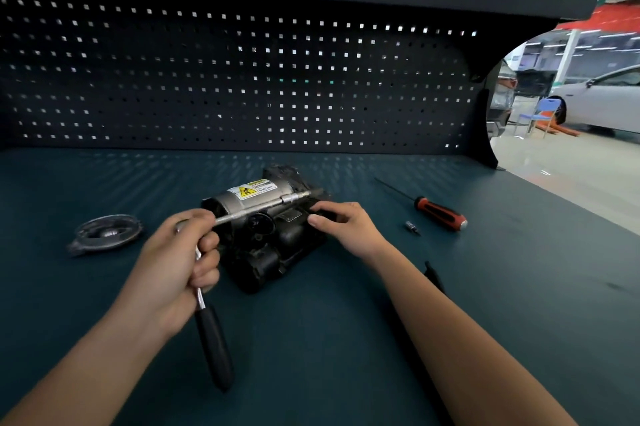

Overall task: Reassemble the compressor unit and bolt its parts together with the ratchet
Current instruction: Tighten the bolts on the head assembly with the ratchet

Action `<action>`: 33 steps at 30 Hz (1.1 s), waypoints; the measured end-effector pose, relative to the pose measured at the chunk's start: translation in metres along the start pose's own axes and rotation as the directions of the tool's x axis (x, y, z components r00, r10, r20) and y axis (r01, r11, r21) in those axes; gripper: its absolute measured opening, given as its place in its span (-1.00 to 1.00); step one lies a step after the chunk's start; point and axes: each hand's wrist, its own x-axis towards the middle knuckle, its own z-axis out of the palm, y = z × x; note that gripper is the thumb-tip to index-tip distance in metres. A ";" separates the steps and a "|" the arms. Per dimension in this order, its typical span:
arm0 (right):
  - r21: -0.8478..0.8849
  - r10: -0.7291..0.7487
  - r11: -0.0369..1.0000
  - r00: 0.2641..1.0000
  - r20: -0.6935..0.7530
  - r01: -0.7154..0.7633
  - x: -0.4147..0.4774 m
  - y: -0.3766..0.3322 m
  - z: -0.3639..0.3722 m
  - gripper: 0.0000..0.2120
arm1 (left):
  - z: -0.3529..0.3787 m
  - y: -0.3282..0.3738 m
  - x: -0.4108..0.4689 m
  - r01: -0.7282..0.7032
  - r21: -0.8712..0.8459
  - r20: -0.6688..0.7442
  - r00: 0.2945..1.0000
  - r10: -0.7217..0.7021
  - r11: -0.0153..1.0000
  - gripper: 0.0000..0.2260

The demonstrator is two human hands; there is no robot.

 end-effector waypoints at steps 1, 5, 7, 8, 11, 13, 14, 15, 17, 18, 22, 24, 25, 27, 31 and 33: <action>-0.009 -0.004 1.000 1.000 -0.008 0.004 0.001 0.000 0.000 -0.82 | 0.000 -0.002 -0.001 -0.001 0.009 -0.005 1.000 0.001 1.000 -0.83; -0.022 -0.001 1.000 1.000 0.012 0.001 0.004 -0.001 0.001 -0.87 | 0.004 -0.007 -0.007 -0.021 0.033 -0.022 1.000 0.022 0.999 -0.82; -0.042 0.029 0.999 0.999 0.031 -0.027 0.005 0.000 0.000 -0.80 | 0.008 -0.009 -0.008 -0.014 0.018 -0.022 1.000 0.015 1.000 -0.84; -0.058 0.039 0.998 0.999 0.030 -0.037 0.005 0.000 -0.001 -0.78 | 0.009 -0.010 -0.009 -0.015 0.016 -0.020 1.000 0.015 1.000 -0.85; -0.047 0.027 0.999 0.999 0.021 -0.026 0.007 0.003 -0.003 -0.77 | 0.014 -0.015 -0.011 -0.032 0.033 -0.025 0.999 0.033 0.999 -0.84; -0.035 0.014 0.999 1.000 0.025 -0.013 0.007 0.003 -0.002 -0.77 | 0.015 -0.018 -0.012 -0.037 0.042 -0.037 0.999 0.038 0.998 -0.84; -0.027 0.008 1.000 1.000 0.027 -0.007 0.007 0.002 -0.002 -0.77 | 0.016 -0.019 -0.012 -0.038 0.043 -0.045 0.998 0.040 0.998 -0.83; -0.022 0.007 1.000 1.000 0.025 -0.006 0.007 0.001 -0.002 -0.77 | 0.016 -0.020 -0.013 -0.039 0.041 -0.053 0.998 0.041 0.998 -0.83; -0.018 0.011 1.000 1.000 0.025 -0.011 0.007 0.000 -0.001 -0.77 | 0.017 -0.022 -0.013 -0.042 0.042 -0.067 0.997 0.045 0.998 -0.83; -0.013 0.013 1.000 1.000 0.028 -0.013 0.006 0.000 -0.001 -0.77 | 0.018 -0.023 -0.014 -0.047 0.046 -0.073 0.996 0.050 0.998 -0.83; -0.002 0.009 1.000 1.000 0.025 -0.009 0.005 -0.002 -0.001 -0.76 | 0.021 -0.024 -0.017 -0.080 0.065 -0.078 0.993 0.085 0.995 -0.83; 0.006 0.002 1.000 1.000 0.024 -0.002 0.005 -0.002 -0.001 -0.77 | 0.024 -0.026 -0.018 -0.090 0.073 -0.074 0.993 0.095 0.993 -0.83; 0.006 -0.001 1.000 1.000 0.024 0.000 0.004 -0.002 -0.001 -0.77 | 0.025 -0.026 -0.018 -0.092 0.073 -0.074 0.992 0.098 0.993 -0.82; -0.004 -0.004 1.000 1.000 0.023 0.004 0.004 -0.002 -0.001 -0.77 | 0.027 -0.028 -0.019 -0.093 0.071 -0.079 0.992 0.098 0.993 -0.82; -0.006 0.000 1.000 1.000 0.021 0.000 0.004 -0.001 -0.001 -0.77 | 0.030 -0.029 -0.021 -0.080 0.057 -0.097 0.992 0.085 0.995 -0.84; -0.004 0.004 1.000 1.000 0.024 -0.004 0.005 -0.001 -0.001 -0.77 | 0.031 -0.030 -0.024 -0.068 0.047 -0.116 0.991 0.073 0.997 -0.84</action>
